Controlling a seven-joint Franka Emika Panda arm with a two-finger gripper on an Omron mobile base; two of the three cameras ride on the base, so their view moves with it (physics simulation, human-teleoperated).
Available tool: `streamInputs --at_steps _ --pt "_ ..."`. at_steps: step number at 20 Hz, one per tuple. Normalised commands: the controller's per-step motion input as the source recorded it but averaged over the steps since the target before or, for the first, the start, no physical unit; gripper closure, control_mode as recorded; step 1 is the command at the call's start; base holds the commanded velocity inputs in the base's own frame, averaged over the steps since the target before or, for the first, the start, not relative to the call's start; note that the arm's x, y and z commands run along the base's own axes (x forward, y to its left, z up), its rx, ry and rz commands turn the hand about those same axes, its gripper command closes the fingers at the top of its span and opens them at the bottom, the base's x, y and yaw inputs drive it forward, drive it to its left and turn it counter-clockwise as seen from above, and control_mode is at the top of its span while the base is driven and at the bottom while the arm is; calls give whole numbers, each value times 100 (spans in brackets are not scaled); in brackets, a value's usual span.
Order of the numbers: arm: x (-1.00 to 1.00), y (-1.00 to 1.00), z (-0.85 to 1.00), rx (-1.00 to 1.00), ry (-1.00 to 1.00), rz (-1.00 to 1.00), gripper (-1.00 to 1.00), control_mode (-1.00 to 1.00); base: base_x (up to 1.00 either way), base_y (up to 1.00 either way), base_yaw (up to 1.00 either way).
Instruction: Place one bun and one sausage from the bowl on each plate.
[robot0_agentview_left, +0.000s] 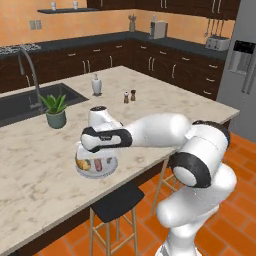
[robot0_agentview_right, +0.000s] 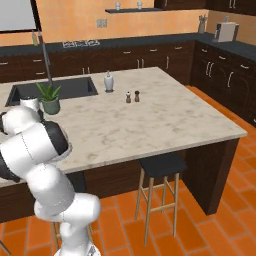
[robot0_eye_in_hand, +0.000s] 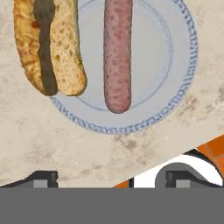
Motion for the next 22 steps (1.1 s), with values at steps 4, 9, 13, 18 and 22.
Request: streamInputs --at_steps 4,9,13,18,22 --pt "-100 -94 96 28 -29 -12 -100 -100 0 0 0" --pt "-100 -48 100 21 -33 -26 -100 -100 0 0 0" --pt "-99 -1 100 10 -27 -14 -100 -100 0 0 0" --pt "-92 0 91 0 -55 -2 -100 -100 0 0 0" --pt "-11 1 2 1 -10 0 -100 -100 0 0 0"
